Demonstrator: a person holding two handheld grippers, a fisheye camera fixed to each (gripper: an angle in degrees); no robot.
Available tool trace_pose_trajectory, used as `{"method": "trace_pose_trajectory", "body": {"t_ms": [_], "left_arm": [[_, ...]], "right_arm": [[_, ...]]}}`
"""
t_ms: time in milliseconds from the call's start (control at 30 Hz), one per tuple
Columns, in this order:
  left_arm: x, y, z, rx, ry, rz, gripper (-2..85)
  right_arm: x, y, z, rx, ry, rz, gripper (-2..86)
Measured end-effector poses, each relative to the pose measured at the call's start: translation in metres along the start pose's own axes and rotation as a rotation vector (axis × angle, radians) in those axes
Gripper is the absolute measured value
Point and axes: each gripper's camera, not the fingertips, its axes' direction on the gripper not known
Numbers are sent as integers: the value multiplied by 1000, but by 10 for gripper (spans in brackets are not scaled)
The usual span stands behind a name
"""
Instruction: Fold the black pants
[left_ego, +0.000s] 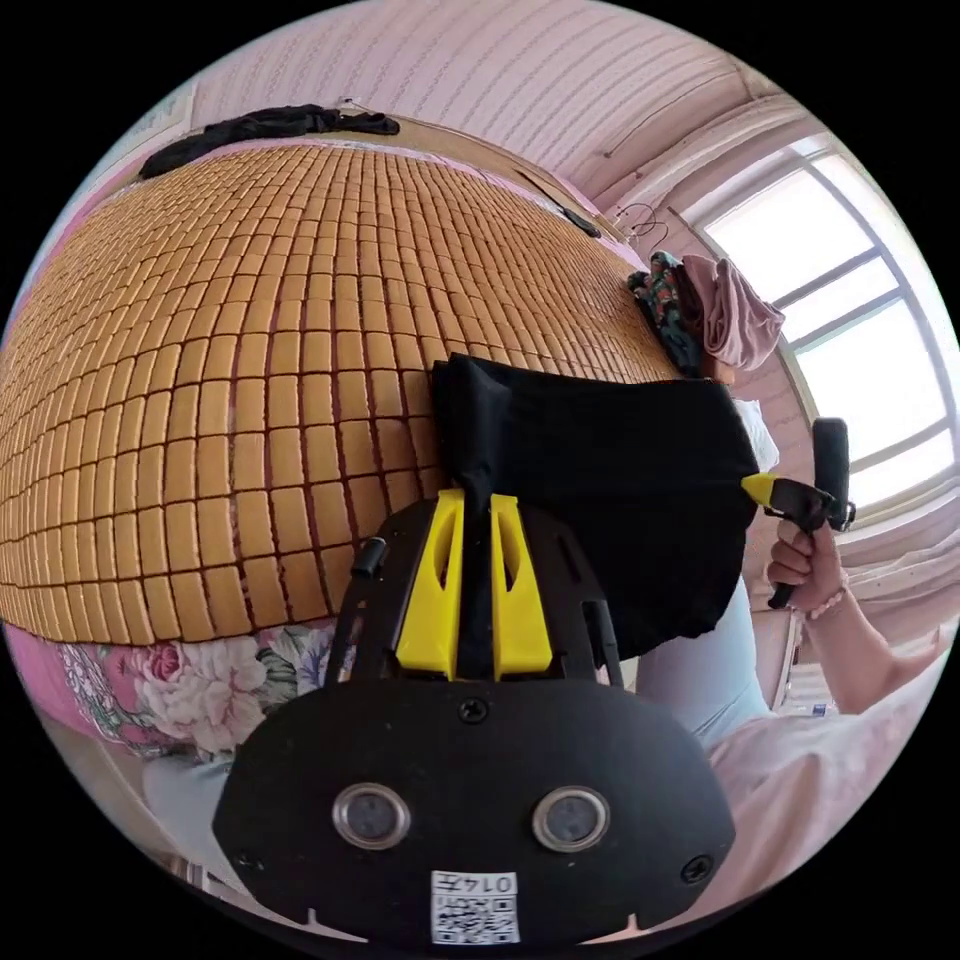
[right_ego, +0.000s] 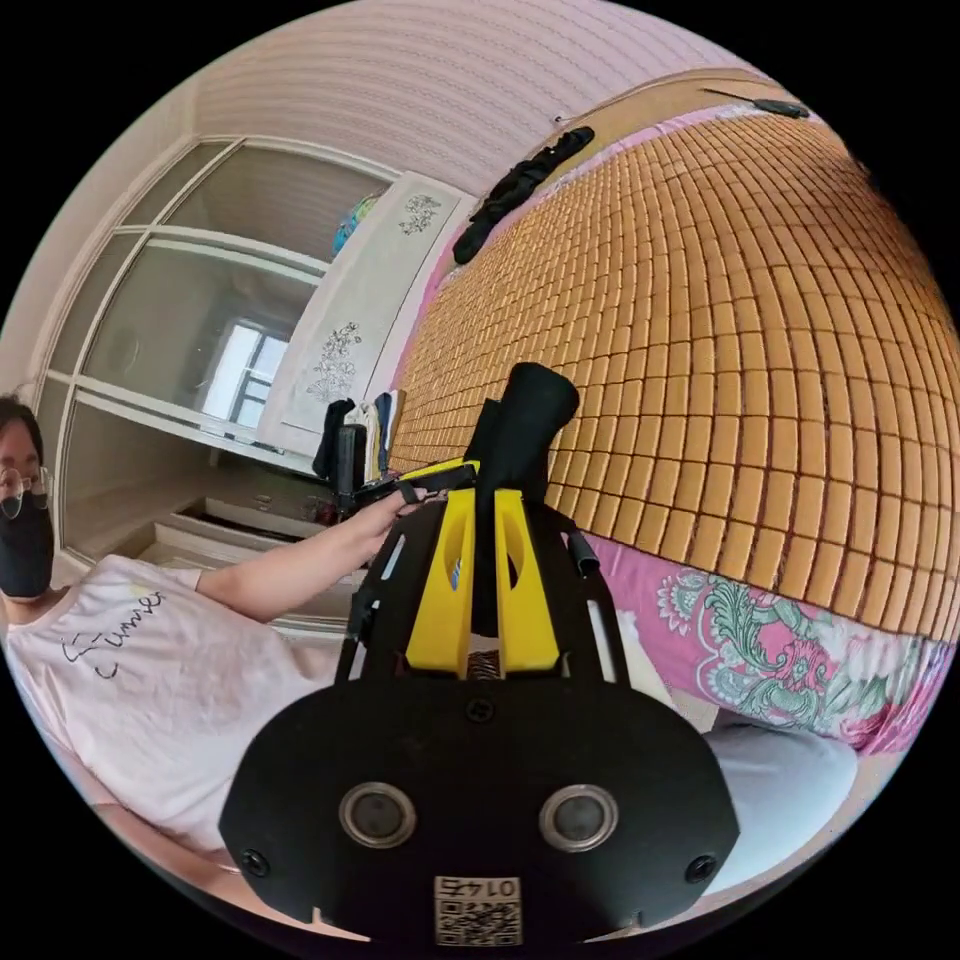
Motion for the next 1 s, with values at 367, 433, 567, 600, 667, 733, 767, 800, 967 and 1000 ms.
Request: {"method": "trace_pose_trajectory", "body": {"t_ms": [367, 433, 567, 600, 667, 733, 767, 800, 967, 1000], "left_arm": [[-60, 183, -208, 846, -14, -426, 42], [-68, 220, -246, 943, -107, -483, 42], [-81, 288, -320, 1108, -318, -607, 43], [-84, 295, -329, 1129, -344, -622, 43], [-97, 310, -363, 1207, -439, -656, 43], [-117, 308, -387, 1248, -463, -675, 45], [-138, 304, -403, 1283, -414, -692, 48], [-150, 301, -410, 1298, -386, -697, 49], [-241, 261, -424, 1212, -645, -893, 62], [-250, 259, -420, 1178, -658, -924, 64]], "right_arm": [[-264, -109, 68, -307, -49, -799, 18], [-301, -121, 98, -369, -103, -882, 17], [-381, -146, 173, -461, -205, -1029, 16], [-404, -155, 195, -481, -223, -1060, 16], [-439, -172, 227, -500, -237, -1102, 15], [-477, -195, 260, -500, -210, -1136, 14], [-501, -214, 287, -492, -159, -1136, 14], [-522, -236, 316, -483, -106, -1086, 12], [-545, -284, 395, -424, 111, -802, 0], [-536, -278, 399, -415, 110, -797, 1]]}}
